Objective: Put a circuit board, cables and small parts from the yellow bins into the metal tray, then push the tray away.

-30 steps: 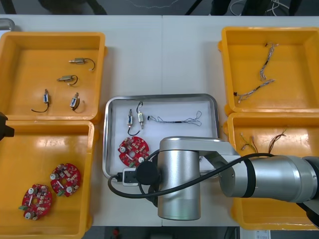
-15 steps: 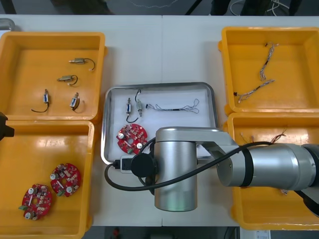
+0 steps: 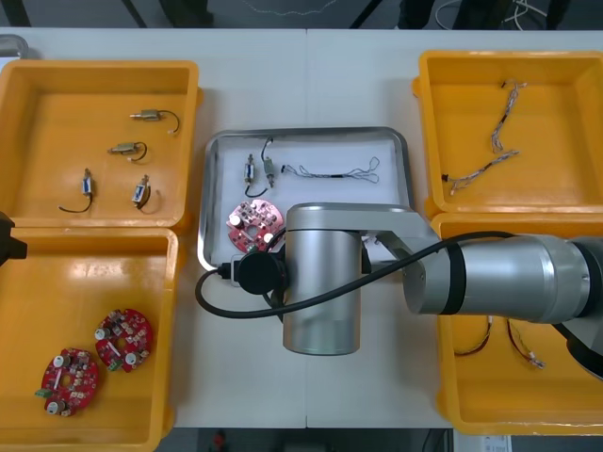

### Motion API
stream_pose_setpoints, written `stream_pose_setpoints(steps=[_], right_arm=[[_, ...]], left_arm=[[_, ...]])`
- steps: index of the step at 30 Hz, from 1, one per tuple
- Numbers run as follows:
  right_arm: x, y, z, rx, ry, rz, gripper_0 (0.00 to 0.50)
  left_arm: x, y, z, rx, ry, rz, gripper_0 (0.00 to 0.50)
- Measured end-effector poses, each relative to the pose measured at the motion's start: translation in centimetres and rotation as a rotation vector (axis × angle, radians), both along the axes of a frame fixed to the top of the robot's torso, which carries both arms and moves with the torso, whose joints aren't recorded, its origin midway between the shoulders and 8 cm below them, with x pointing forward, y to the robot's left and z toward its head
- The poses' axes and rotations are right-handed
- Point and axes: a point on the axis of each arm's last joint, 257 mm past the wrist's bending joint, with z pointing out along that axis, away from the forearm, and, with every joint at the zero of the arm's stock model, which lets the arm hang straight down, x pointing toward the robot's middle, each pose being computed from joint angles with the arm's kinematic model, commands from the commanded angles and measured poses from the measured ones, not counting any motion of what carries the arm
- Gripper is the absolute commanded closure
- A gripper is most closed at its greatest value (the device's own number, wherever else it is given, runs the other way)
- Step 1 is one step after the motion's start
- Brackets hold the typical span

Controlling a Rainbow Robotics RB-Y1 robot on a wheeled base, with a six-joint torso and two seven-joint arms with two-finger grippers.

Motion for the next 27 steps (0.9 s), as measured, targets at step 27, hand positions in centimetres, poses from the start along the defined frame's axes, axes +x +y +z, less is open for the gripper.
stream_pose_setpoints(steps=[27], right_arm=[[8.6, 1.3, 4.9, 0.042, -0.149, -0.03, 0.5]], left_arm=[[0.0, 0.0, 0.0, 0.0, 0.0, 0.0, 0.0]])
